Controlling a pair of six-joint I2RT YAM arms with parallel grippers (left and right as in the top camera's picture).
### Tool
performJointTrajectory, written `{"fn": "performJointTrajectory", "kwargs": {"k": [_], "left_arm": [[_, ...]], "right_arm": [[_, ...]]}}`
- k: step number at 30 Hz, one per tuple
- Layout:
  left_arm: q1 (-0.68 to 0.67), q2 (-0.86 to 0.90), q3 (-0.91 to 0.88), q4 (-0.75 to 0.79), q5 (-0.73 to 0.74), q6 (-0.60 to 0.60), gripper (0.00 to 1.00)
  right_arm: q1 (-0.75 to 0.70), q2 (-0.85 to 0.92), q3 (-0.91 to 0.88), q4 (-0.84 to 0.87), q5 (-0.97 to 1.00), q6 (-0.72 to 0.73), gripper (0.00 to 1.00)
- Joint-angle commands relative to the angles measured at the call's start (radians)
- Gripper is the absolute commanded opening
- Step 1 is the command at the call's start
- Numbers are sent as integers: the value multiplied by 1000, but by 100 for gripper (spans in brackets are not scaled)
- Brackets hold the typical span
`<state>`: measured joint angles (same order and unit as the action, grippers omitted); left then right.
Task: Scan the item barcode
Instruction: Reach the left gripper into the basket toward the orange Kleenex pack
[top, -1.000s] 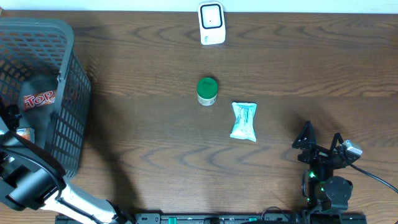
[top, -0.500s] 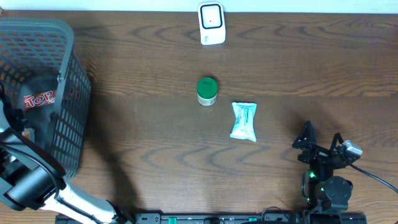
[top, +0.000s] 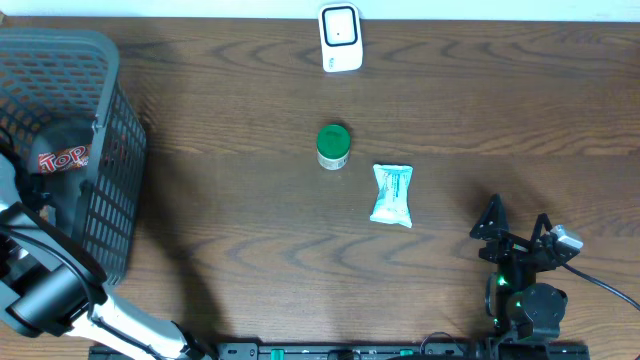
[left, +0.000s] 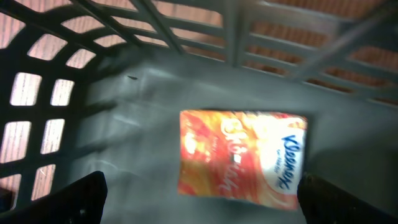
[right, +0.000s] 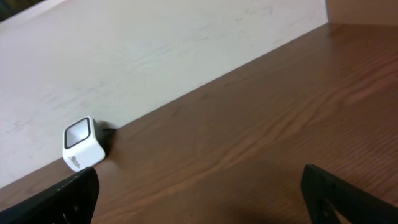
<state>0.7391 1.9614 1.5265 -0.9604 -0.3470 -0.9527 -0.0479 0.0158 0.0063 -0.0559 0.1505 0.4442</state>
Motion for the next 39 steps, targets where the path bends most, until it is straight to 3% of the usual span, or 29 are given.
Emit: {"fn": "performJointTrajectory", "kwargs": {"k": [1, 39], "left_arm": [[-24, 9, -5, 6, -25, 17, 98], [-44, 123, -68, 136, -25, 16, 98]], "right_arm": [[10, -3, -1, -4, 2, 7, 99], [10, -3, -1, -4, 2, 7, 99]]}}
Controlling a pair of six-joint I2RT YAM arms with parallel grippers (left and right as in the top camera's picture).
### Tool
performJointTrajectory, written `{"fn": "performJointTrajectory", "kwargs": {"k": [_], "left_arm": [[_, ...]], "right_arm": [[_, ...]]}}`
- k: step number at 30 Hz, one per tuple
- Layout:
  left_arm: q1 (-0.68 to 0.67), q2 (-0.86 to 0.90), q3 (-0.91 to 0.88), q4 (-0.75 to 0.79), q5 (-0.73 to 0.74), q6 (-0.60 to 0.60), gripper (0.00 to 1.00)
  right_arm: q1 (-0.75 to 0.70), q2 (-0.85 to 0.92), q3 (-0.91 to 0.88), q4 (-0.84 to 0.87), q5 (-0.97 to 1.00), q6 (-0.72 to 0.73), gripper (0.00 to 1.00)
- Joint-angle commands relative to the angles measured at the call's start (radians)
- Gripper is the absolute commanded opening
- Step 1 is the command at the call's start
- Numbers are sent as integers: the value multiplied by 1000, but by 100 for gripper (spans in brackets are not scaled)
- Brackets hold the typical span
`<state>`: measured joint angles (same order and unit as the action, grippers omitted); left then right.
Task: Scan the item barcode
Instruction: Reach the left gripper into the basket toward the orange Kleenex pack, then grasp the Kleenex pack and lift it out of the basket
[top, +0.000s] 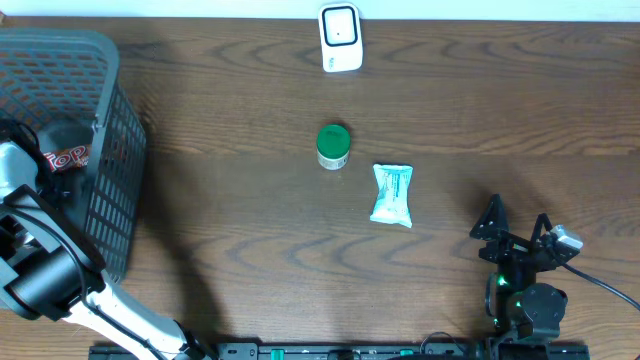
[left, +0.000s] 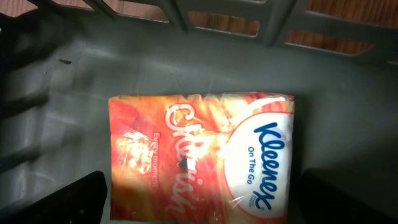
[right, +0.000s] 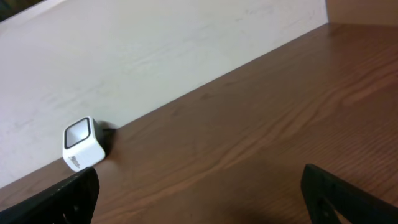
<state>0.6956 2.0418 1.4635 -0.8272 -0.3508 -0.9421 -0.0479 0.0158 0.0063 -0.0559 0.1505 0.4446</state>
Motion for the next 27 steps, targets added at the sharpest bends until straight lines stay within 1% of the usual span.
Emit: {"fn": "performJointTrajectory", "kwargs": {"k": [1, 7, 8, 11, 14, 15, 18, 27], "left_arm": [[0, 47, -5, 3, -21, 6, 98], [0, 59, -5, 3, -21, 6, 98], [0, 59, -5, 3, -21, 6, 100], [0, 59, -5, 1, -21, 6, 91], [0, 59, -8, -1, -21, 6, 89], [0, 59, -11, 0, -21, 6, 87], [0, 59, -20, 0, -21, 6, 77], [0, 57, -20, -6, -21, 7, 75]], "right_arm": [[10, -3, -1, -4, 2, 7, 99], [10, -3, -1, -4, 2, 7, 99], [10, -3, -1, -4, 2, 7, 99], [10, -3, -1, -4, 2, 7, 99], [10, -3, -1, -4, 2, 7, 99], [10, -3, -1, -4, 2, 7, 99], [10, -3, -1, -4, 2, 7, 99], [10, -3, -1, -4, 2, 7, 99]]}}
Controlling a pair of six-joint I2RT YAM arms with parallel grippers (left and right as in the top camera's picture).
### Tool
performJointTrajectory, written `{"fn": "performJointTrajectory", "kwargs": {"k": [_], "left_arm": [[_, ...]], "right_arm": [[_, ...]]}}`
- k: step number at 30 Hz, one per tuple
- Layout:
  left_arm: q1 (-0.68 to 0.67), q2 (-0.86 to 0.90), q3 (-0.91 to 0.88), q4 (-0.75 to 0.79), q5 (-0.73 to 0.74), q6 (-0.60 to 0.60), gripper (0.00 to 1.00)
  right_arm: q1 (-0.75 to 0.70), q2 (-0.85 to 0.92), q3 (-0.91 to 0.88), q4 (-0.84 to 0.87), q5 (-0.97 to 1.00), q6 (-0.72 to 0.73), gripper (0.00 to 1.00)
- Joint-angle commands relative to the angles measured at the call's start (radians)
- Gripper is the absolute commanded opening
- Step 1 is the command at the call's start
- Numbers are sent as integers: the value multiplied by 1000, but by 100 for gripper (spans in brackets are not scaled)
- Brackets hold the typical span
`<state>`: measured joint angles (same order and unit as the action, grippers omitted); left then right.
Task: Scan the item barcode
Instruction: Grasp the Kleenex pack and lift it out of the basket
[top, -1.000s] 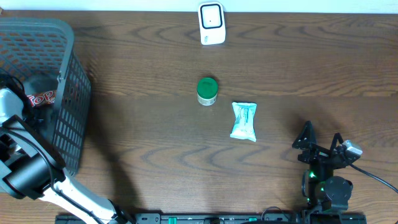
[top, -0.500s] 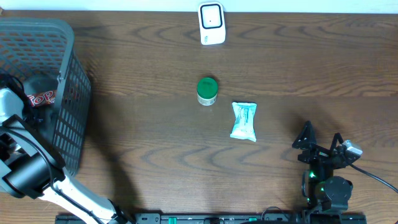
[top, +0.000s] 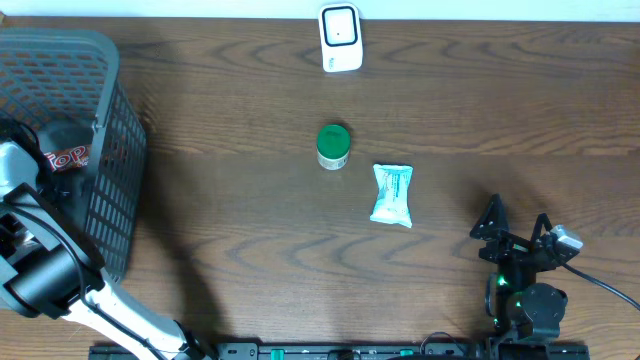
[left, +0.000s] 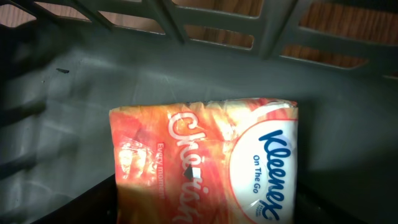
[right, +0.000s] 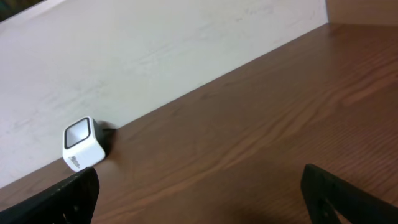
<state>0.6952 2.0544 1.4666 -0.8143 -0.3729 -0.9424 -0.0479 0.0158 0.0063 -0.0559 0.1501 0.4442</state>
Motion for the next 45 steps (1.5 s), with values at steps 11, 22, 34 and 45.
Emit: {"fn": "performJointTrajectory", "kwargs": {"k": [11, 22, 34, 45], "left_arm": [[0, -46, -12, -21, 2, 96, 70], [0, -278, -11, -29, 151, 101, 70], [-2, -696, -11, 99, 720, 98, 69], [-171, -854, -11, 151, 923, 47, 69]], "right_arm": [[10, -3, -1, -4, 2, 7, 99], [10, -3, -1, -4, 2, 7, 99], [10, -3, -1, -4, 2, 7, 99], [10, -3, -1, -4, 2, 7, 99]]}}
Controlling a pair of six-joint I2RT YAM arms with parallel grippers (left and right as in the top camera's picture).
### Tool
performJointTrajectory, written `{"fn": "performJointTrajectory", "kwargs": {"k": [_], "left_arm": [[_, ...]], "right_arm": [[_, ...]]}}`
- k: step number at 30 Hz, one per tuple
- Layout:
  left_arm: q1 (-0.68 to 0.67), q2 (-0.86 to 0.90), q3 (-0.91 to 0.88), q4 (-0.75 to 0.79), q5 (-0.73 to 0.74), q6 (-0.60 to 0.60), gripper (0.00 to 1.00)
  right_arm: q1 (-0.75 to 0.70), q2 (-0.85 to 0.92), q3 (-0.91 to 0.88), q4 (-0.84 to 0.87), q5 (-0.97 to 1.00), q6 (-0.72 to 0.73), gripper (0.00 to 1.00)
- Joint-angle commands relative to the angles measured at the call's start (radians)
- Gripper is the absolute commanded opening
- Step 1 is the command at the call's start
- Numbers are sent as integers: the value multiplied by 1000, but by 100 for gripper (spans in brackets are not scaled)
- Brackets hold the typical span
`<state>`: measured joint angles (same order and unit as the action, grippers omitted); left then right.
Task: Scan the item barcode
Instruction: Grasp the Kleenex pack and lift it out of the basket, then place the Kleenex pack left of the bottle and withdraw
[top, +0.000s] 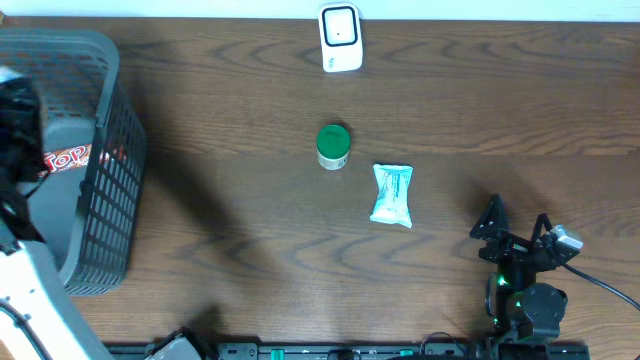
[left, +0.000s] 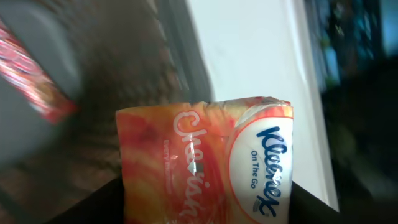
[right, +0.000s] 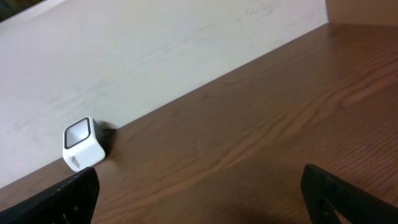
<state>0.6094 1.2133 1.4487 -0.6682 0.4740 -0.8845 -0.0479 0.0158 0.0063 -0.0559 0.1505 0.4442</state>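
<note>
An orange Kleenex tissue pack (left: 205, 162) fills the left wrist view, and my left gripper (left: 202, 210) is shut on it, a dark finger against each side. From overhead the left gripper (top: 17, 98) hangs high over the grey basket (top: 105, 215) at the far left, and the pack is hidden under the arm. The white barcode scanner (top: 340, 38) stands at the table's far edge and also shows as the scanner (right: 84, 149) in the right wrist view. My right gripper (top: 515, 232) rests open at the front right with nothing between its fingers (right: 68, 199).
A red snack packet (top: 68, 158) lies in the basket, seen below as the packet (left: 34, 81). A green-lidded jar (top: 333, 145) and a white-and-teal sachet (top: 392, 194) sit mid-table. Bare wood lies between basket and scanner.
My left gripper, then shut on the Kleenex pack on the basket floor, now holds it raised above the basket. The right arm has not moved.
My left gripper was open above the Kleenex pack on the basket floor. Then it was lower, with the pack between its fingers. Then the fingers had shut against the pack's sides. Now the pack is up out of the basket. The right arm stayed still.
</note>
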Motion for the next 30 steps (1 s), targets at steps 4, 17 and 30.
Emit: {"fn": "performJointTrajectory", "kwargs": {"k": [4, 17, 30], "left_arm": [[-233, 2, 6, 7, 24, -10, 70], [-684, 196, 6, -17, -317, 2, 70], [-874, 578, 6, -57, -464, 1, 69]], "right_arm": [[10, -3, -1, -4, 2, 7, 99], [10, -3, -1, -4, 2, 7, 99], [10, -3, -1, -4, 2, 8, 99]]}}
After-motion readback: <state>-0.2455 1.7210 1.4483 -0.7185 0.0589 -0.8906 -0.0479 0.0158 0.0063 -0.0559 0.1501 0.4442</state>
